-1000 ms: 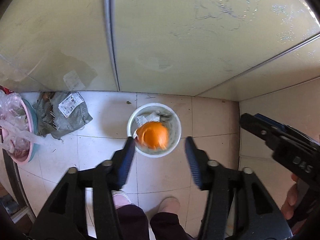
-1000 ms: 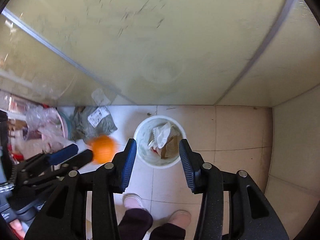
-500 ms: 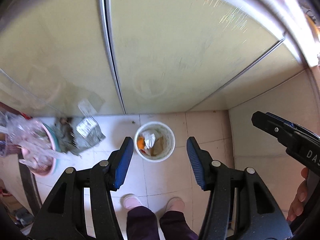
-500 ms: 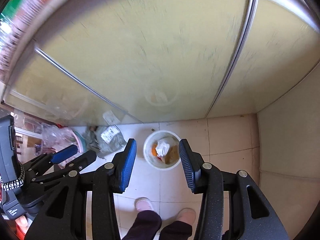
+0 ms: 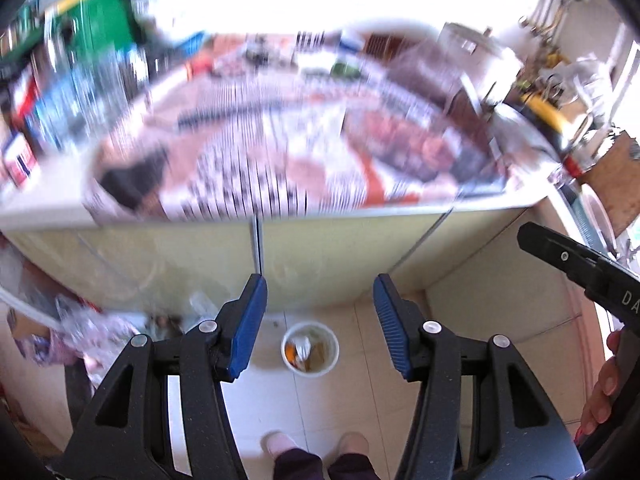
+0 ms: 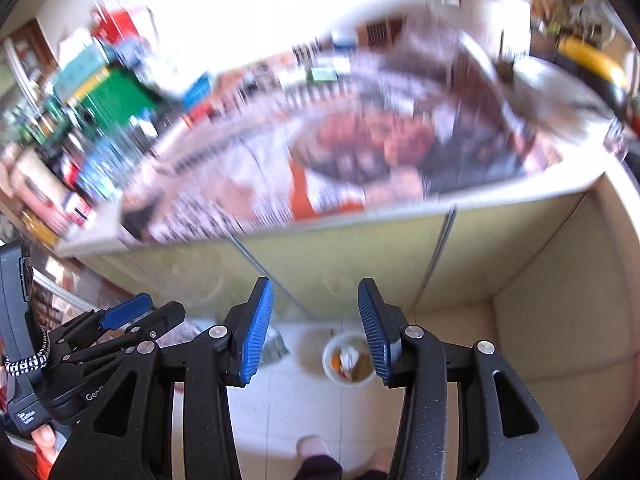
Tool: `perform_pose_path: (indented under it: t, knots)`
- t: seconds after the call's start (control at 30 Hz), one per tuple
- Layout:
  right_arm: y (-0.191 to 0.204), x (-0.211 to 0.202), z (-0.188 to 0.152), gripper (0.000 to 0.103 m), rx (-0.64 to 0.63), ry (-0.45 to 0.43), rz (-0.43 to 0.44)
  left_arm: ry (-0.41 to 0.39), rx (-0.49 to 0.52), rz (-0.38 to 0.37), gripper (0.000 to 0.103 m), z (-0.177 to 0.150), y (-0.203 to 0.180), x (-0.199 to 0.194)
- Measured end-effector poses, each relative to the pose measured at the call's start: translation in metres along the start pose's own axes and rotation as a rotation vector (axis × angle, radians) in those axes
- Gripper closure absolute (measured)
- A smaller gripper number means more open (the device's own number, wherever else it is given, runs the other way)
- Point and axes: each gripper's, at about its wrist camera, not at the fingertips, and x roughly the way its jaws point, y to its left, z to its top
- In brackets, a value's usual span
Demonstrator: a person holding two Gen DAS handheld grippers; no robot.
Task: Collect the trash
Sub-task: 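Raise both tools back up to the counter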
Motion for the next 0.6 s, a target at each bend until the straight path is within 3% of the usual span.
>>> perform_pose_path:
  t: [0.23, 0.3, 0.5, 0.6]
  knots:
    - [0.035, -0.074, 0.03, 0.062, 0.005, -0.178, -0.028, -0.155, 0.087, -0.018, 0.049, 0.04, 0.001, -0.079]
    - [0.04, -0.09, 0.034, 0.053, 0.012, -0.223, -0.04, -0.197, 0.105, -0.019, 0.047, 0.047, 0.001, -0.099]
    - [0.051, -0.114, 0.053, 0.048, 0.016, -0.303, -0.07, -0.292, 0.122, -0.033, 0.025, 0.067, 0.004, -0.137]
    - [0.054, -0.122, 0.061, 0.032, 0.014, -0.345, -0.081, -0.321, 0.123, -0.03, 0.011, 0.078, 0.005, -0.144]
